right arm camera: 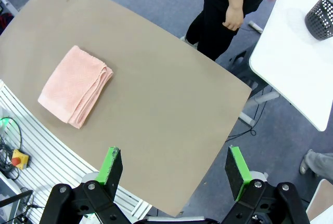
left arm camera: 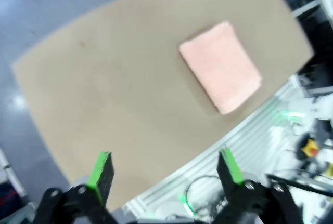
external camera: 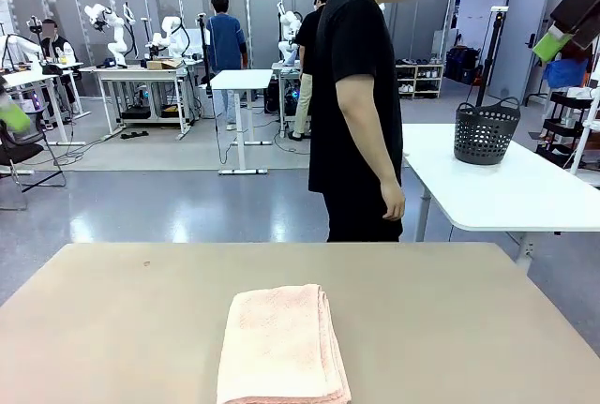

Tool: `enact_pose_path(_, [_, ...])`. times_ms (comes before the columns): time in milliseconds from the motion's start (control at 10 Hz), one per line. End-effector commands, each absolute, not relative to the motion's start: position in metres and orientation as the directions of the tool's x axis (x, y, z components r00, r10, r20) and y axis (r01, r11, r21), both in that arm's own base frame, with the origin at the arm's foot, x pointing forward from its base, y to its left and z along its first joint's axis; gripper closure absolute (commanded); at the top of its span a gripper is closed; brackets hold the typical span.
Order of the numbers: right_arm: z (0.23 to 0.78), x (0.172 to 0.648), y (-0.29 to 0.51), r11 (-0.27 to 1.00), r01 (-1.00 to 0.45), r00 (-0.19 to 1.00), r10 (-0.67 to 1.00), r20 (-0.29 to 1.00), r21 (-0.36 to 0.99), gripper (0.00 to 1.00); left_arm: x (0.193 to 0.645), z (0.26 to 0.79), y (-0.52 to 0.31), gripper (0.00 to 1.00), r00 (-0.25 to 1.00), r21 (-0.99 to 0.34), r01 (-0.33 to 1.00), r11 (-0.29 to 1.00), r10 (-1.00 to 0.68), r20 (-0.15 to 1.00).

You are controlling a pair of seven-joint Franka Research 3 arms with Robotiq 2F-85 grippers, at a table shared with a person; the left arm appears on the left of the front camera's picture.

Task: Fold the towel.
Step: Pick up the 100 cm Hotel Towel and place it on the left side of the table.

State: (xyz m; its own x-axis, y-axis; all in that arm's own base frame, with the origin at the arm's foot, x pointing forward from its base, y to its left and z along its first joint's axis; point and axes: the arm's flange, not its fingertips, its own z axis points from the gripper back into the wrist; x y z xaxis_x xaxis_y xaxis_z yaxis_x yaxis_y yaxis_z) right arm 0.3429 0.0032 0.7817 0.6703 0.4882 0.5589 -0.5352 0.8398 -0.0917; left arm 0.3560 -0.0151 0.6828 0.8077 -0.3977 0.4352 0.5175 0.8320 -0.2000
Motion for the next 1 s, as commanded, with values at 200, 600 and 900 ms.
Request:
enact_pose_path(200, [0.782,0.344,0.001,0.835,-0.542,0.667,0.498,0.555,-0.098,0.00,0.370,0.545,-0.059,0.00,0.888,-0.424,0.407,0.809,-0.242,0.391])
enact_pose_path(600, [0.782,0.344,0.001,0.835,-0.542,0.667,0.498,0.555,-0.098,0.00,0.394,0.427,-0.122,0.00,0.946,-0.612,0.278,0.741,-0.099,0.309])
enact_pose_path(900, [0.782,0.344,0.001,0.835,-0.542,0.667,0.498,0.555,-0.098,0.00,0.407,0.363,-0.159,0.00,0.952,-0.672,0.273,0.689,-0.095,0.289])
